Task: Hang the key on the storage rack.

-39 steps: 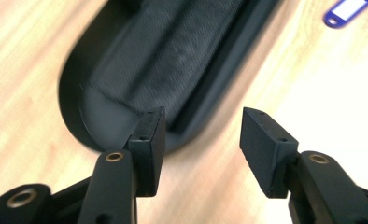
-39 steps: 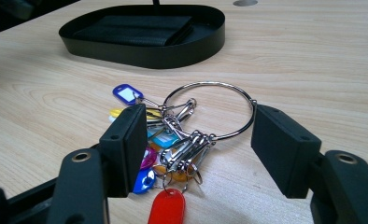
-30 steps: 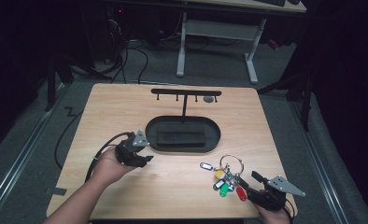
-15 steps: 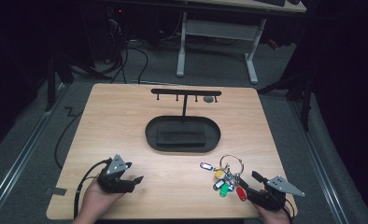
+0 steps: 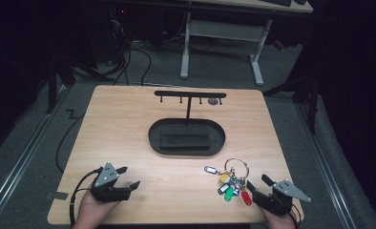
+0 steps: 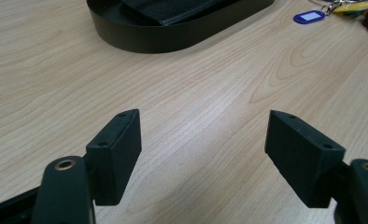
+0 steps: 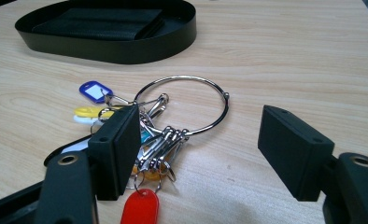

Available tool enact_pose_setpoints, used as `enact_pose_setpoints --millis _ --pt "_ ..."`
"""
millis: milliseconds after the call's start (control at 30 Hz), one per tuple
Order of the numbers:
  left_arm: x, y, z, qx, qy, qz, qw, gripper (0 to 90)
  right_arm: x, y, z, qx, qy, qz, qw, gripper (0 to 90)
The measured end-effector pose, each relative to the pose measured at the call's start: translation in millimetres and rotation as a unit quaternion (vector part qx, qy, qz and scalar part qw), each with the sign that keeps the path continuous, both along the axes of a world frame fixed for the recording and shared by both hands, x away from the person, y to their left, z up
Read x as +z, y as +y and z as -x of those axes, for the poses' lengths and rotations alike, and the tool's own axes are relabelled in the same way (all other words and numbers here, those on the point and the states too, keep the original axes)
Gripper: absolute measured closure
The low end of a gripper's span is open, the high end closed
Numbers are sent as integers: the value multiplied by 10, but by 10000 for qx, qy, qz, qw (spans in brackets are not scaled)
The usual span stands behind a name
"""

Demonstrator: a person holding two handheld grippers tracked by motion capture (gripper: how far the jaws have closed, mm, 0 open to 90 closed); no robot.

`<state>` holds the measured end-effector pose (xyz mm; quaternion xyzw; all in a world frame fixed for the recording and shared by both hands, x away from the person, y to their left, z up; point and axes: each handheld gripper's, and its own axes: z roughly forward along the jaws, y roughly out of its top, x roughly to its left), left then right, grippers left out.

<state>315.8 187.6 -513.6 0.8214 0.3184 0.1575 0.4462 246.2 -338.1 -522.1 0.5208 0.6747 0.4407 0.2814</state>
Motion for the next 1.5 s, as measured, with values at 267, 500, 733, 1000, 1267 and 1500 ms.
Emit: enact_pose_setpoints --millis 267,500,733,1000,1267,1500 --pt "-23 -18 26 -200 -31 -8 9998 268 59 132 -37 -65 108 237 9996 307" --pt "14 -27 61 -243 -189 79 9995 272 167 219 -90 117 362 590 9975 332" --pt "-20 -24 43 -272 -152 14 9995 273 318 293 -191 360 692 907 9928 339" --pt "-1 -17 39 -285 -228 26 9993 271 375 427 -379 713 1424 1020 9820 334" --pt "-25 -30 74 -358 -261 -155 9989 273 534 590 -545 939 1936 1332 9675 348" --pt "-14 12 124 -355 -273 -122 9989 273 644 695 -768 1044 2471 1641 9493 409"
